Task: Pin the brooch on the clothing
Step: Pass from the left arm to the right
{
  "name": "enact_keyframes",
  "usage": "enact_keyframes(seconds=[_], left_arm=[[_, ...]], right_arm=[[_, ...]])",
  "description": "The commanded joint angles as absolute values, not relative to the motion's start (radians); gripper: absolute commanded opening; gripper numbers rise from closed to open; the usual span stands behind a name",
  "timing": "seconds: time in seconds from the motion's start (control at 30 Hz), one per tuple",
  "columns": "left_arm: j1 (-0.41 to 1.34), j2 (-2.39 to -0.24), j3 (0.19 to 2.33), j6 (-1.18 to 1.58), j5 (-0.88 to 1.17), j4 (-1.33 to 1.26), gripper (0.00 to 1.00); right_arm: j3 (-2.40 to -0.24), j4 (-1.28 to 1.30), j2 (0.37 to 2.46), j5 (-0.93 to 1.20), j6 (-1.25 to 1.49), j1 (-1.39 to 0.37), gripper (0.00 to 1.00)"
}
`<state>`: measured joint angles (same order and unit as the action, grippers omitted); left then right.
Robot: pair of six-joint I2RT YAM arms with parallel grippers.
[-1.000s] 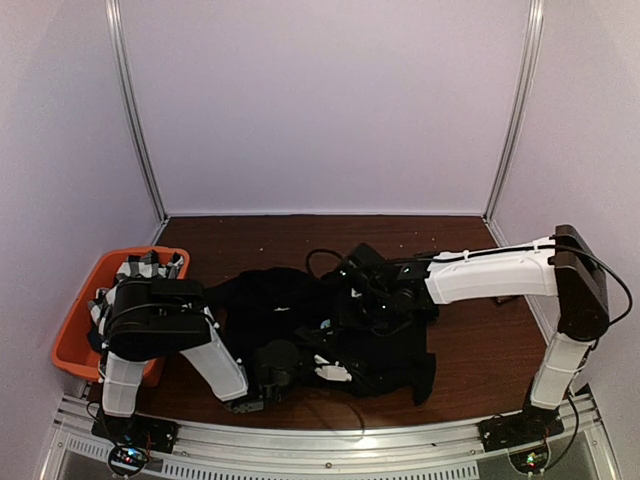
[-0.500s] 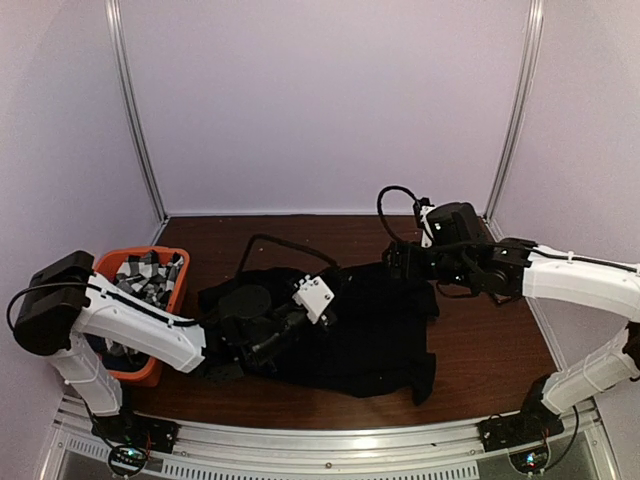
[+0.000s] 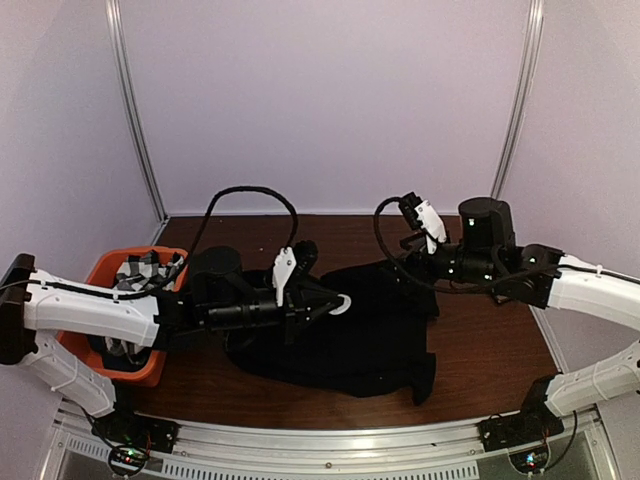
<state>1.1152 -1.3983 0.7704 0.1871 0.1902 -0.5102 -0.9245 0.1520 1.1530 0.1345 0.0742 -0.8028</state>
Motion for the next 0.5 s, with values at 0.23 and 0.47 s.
enact_keyframes(seconds=[0.23,0.47], left_arm=[[1.090,-1.424,0.826,0.312,0.436,-0.336,0.00],[1.070,-1.381,0.779,0.347,0.424,-0.398,0.00]], right_arm=[[-0.840,0.086,1.096,0.470,-0.142,-0.908,0.84],[-0.905,0.226,1.174,0.449,-0.204,-0.975,0.79]])
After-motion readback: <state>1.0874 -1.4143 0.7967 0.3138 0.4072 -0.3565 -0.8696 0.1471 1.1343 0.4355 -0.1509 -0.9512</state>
